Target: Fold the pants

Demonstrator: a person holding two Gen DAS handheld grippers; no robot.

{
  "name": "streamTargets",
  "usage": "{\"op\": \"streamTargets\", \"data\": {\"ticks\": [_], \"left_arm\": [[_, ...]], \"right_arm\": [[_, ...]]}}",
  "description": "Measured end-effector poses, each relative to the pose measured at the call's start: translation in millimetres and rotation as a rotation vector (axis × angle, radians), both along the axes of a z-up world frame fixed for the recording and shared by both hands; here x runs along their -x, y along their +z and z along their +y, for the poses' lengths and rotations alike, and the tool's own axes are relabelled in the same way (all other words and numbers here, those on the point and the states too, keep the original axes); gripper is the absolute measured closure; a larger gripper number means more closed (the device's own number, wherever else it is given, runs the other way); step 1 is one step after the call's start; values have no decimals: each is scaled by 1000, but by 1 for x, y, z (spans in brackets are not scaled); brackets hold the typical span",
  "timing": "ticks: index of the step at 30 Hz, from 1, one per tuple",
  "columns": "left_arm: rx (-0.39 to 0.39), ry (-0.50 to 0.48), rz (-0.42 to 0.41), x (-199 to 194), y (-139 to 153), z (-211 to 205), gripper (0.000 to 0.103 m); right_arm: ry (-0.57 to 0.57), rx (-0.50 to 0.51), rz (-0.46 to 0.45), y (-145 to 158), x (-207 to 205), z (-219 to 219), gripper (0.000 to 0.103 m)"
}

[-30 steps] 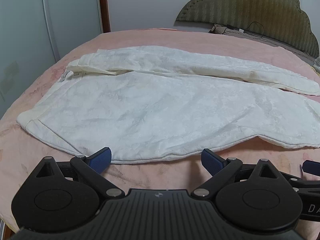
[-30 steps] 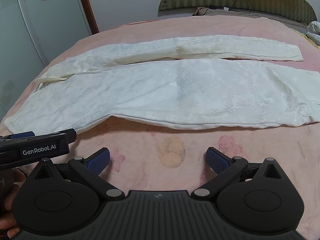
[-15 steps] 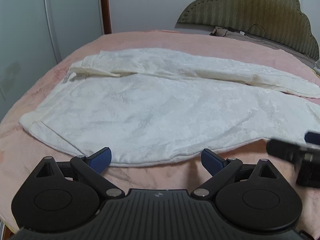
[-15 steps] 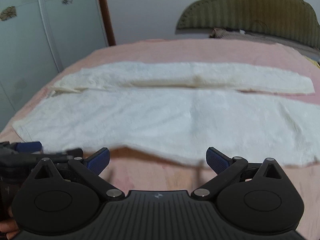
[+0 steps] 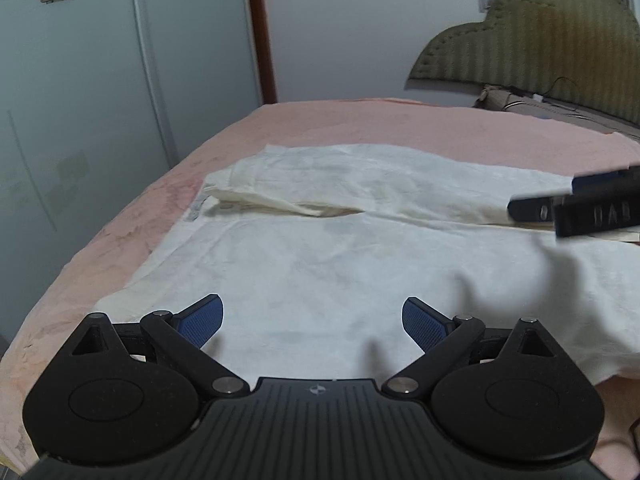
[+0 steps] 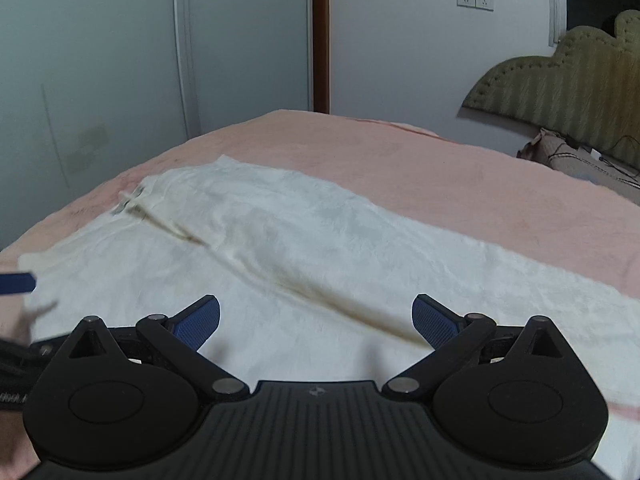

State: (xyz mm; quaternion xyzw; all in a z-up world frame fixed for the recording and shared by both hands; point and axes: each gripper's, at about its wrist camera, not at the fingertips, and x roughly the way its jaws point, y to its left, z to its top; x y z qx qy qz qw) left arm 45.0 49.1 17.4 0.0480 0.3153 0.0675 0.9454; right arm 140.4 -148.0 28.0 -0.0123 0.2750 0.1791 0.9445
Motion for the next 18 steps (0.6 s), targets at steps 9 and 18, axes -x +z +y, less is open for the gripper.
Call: {"op": "streamTargets", "data": {"ticks": [9,18], "left_arm": [[26,41,54,-16,-20,26,5],[67,64,85,-32,-18,50,5]], "right_arm": [[125,-15,27,-6,-122,10,0],[176,-167,175,-31,-256,22,0]]}}
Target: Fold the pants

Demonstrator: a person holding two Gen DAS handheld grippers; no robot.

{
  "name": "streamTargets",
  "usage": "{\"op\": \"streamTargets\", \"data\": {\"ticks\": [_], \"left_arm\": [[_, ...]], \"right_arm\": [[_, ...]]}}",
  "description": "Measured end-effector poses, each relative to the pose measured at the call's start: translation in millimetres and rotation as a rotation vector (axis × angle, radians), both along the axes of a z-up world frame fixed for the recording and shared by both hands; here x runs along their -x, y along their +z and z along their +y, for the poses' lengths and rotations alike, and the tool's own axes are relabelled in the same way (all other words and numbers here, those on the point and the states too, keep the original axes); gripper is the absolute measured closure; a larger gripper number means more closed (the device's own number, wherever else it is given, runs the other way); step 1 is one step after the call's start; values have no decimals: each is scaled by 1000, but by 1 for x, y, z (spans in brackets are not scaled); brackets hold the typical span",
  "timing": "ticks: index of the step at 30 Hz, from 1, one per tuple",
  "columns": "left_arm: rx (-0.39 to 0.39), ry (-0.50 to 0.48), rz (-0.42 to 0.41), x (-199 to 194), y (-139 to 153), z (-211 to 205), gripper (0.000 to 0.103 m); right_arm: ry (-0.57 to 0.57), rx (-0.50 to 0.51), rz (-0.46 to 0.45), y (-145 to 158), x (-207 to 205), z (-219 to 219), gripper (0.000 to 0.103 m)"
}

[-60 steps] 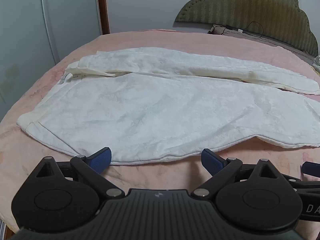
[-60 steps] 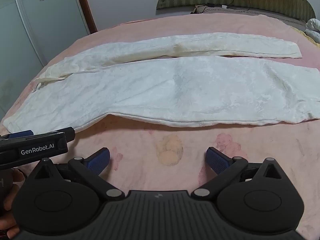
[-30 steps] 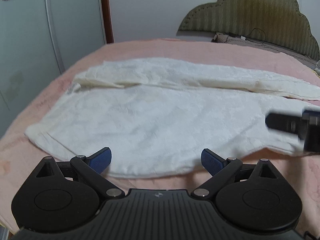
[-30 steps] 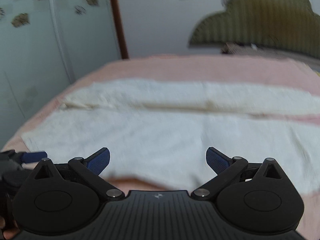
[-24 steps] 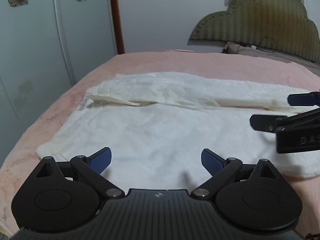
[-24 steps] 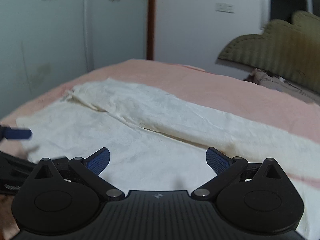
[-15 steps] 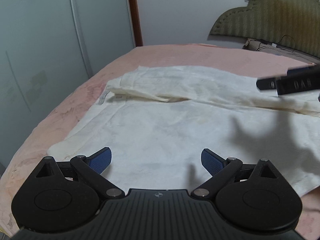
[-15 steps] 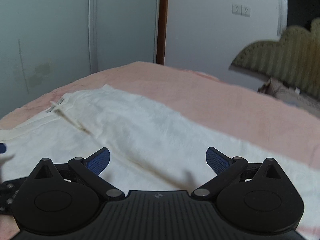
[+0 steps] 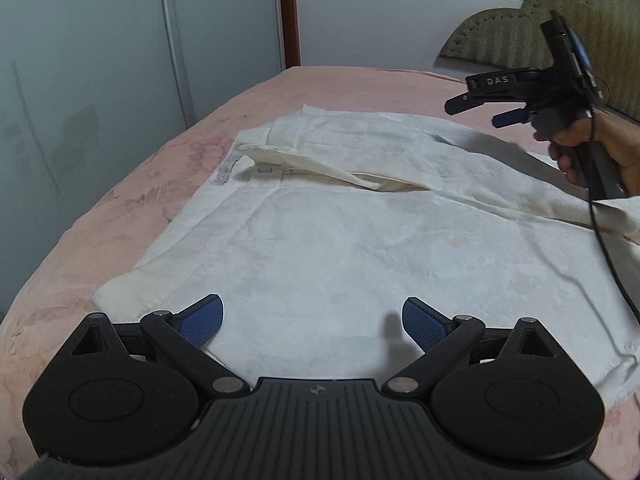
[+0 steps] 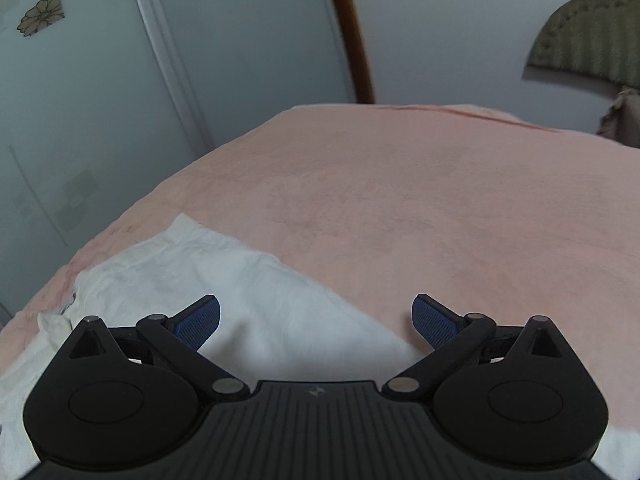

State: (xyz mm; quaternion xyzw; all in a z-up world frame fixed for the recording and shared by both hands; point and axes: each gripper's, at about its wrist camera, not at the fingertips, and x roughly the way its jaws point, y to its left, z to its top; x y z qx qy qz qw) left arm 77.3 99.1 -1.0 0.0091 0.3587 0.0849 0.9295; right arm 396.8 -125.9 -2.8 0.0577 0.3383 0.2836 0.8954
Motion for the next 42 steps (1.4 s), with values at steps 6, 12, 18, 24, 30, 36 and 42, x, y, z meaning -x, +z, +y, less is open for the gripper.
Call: {"op": "streamTargets", "data": {"ticks": [6,12,18,24,30,36,42], "left_arm": [[12,3,28,-21,5,11,5],[-13,25,21,-53,14,18,5],[25,31,-13,-96,36,26,5],[259,34,-84,-158,66,46,5],[554,30,47,-241,58,55,5],[591,129,125,-282,33,56,35],[532,125,88,-247,32,52,99]], "right_arm": [[137,70,89,-19,-39,30,1],[222,200,-64,-11,-13,48,75],[302,513,-399,-13,55,81,88],[413,830,-783,-35,138,101,88],[475,943,-907,-66,167,100,88],[453,902,-906,-75,166,101,88],[402,845,-898,-65,175,94,66]]}}
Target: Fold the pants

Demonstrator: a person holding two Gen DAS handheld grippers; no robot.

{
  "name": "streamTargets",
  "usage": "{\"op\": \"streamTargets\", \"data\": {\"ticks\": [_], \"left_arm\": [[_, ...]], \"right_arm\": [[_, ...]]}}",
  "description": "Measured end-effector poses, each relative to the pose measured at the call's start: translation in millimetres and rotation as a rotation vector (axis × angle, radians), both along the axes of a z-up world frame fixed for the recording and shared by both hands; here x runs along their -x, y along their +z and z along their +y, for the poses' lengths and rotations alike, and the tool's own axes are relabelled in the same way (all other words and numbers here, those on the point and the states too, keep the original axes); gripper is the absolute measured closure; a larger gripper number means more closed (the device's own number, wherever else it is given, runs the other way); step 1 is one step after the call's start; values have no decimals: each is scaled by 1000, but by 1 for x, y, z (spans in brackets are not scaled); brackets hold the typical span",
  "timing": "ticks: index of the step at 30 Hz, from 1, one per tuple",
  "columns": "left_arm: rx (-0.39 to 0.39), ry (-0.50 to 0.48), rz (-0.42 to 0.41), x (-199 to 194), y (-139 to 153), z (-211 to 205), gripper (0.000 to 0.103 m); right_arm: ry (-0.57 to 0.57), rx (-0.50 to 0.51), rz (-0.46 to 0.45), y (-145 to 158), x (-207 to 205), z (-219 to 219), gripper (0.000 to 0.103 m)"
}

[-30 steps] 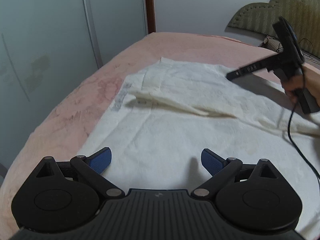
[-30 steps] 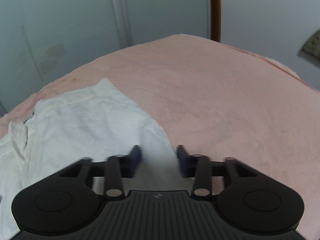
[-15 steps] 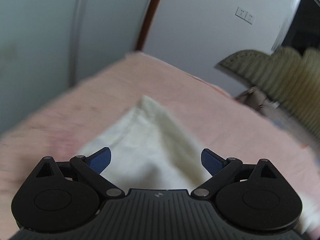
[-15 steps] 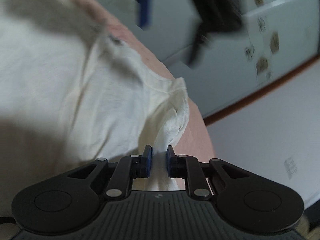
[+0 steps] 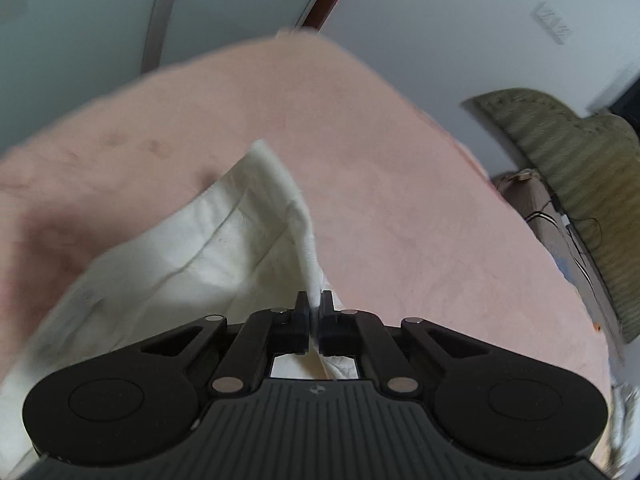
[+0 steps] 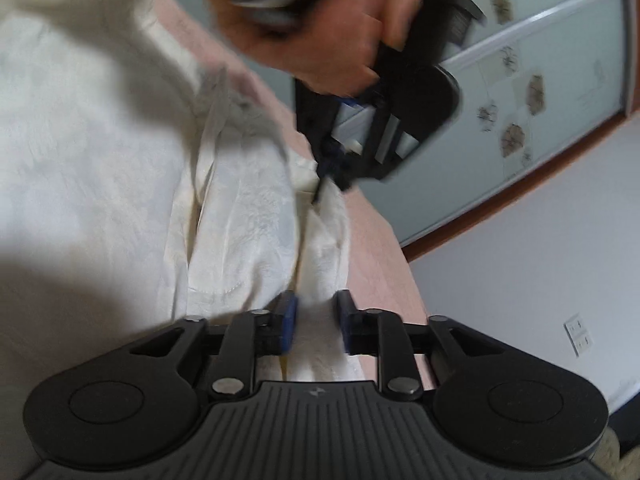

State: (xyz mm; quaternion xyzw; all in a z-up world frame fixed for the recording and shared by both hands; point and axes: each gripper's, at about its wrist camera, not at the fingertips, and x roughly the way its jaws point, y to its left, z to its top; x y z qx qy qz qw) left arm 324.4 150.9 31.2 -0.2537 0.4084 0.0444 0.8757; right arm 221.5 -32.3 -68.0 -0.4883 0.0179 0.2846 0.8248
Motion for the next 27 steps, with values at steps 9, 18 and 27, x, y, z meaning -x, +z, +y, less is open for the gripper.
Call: {"op": "streamTargets", "data": {"ticks": [9,18,27], "left_arm": [[-168,-124,-287,180,43,-35,98],[-82,-78,-170,232,-8,-23,98],[-41,-44,-137,244,-15,-5,97]], "right_arm": [[-86,5,28,31,67,-58,24],[-180,5,151,31,93,-80,33],[-241,-81,233,36,116,-80,92]]}}
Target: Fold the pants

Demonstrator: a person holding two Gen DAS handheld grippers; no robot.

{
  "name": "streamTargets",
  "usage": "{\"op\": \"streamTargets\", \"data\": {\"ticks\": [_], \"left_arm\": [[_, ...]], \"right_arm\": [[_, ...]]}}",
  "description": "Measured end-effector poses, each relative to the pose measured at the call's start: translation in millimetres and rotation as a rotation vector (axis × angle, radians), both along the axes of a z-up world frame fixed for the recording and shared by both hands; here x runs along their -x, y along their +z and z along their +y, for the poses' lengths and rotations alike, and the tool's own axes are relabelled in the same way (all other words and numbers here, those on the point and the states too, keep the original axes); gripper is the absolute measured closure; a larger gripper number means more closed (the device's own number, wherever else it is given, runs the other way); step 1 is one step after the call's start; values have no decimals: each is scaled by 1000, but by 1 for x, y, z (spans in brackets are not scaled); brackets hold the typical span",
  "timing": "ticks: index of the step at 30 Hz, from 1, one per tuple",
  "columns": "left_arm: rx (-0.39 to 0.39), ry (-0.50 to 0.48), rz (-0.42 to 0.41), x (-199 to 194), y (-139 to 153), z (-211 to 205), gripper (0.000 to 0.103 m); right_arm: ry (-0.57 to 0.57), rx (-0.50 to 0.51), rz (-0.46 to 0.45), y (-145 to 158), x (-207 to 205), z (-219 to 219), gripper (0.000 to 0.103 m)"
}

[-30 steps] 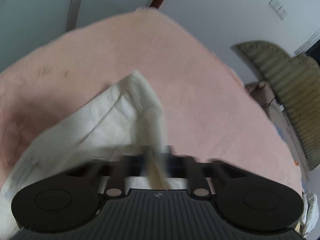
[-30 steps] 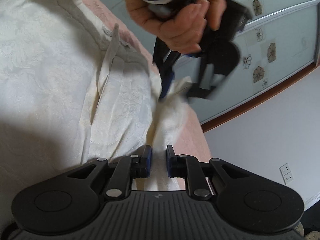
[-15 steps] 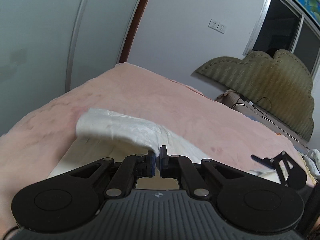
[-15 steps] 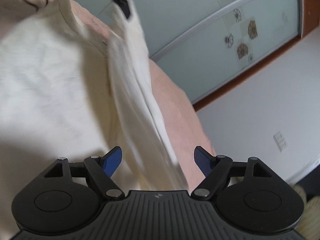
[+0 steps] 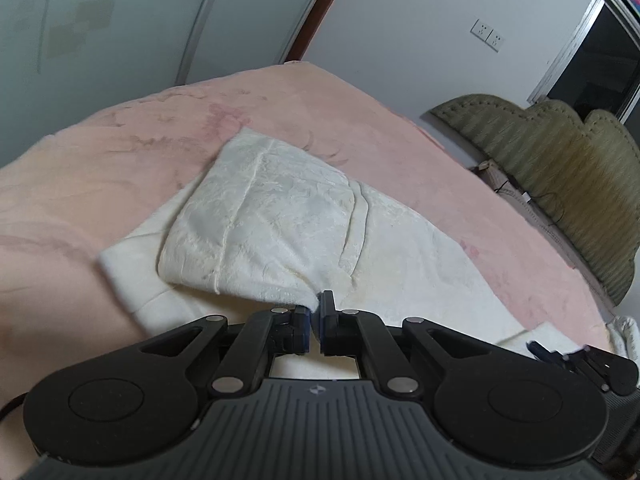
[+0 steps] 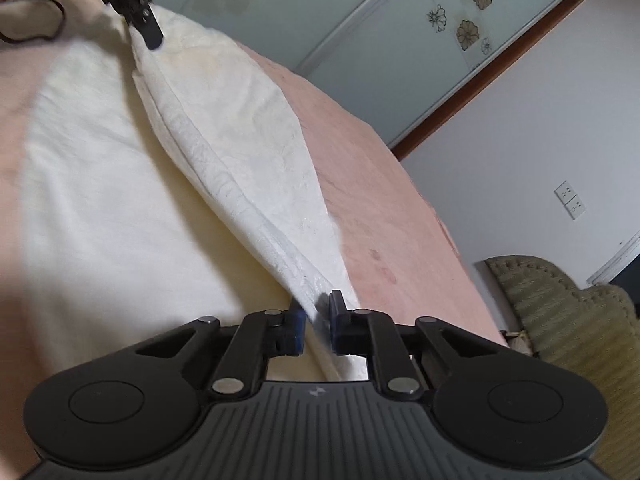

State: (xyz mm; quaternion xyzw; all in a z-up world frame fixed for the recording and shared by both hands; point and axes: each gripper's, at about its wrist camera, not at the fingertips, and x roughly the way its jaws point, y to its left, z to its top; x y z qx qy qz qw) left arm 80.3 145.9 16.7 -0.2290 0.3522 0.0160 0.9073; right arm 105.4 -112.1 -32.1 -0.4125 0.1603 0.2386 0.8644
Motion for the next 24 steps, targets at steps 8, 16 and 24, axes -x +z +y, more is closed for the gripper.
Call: {"op": "streamTargets", "data": {"ticks": [8,16,24], "left_arm": [[-24,-6,40,32,-5,6,97],[-97,53,-23,39,8,3,97],[-176,115,-5,33,-18,1,94]], "right_arm": [[29,-46,90,-5,57,-2,93],[17,-147,145,-6,83,5,93],[-59,-311,216,-14,81,19,93]]}}
